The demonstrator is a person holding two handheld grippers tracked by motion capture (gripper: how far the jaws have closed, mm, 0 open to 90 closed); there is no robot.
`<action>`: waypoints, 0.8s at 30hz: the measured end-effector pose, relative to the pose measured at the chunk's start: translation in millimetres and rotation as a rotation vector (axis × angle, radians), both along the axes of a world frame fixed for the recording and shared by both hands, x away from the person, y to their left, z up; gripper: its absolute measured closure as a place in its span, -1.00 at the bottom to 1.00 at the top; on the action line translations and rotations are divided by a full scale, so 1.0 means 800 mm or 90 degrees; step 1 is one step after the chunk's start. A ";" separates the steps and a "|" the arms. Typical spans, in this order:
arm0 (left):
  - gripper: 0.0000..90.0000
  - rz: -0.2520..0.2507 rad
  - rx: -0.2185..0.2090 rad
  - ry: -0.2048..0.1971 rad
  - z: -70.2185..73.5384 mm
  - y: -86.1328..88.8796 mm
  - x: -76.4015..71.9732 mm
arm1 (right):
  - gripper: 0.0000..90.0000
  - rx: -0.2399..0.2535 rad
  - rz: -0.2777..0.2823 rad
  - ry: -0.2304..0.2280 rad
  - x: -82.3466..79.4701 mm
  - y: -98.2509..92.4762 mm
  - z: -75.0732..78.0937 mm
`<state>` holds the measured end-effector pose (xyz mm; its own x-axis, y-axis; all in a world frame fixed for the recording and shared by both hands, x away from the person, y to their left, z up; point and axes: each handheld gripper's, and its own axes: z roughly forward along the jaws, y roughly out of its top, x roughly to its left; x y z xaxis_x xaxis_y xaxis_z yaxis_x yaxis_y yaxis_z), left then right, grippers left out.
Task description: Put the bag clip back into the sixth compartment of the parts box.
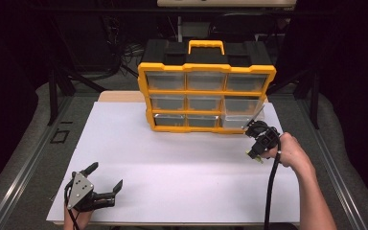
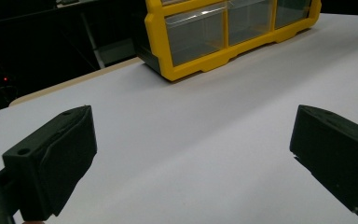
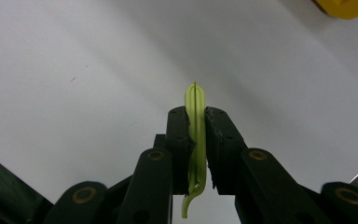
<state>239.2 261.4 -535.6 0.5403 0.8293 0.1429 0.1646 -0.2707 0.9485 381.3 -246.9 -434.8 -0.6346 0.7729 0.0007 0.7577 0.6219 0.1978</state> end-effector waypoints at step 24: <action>-0.99 0.001 -0.001 -0.001 0.001 0.000 0.000 | 0.78 -0.032 0.051 0.039 0.021 0.014 0.052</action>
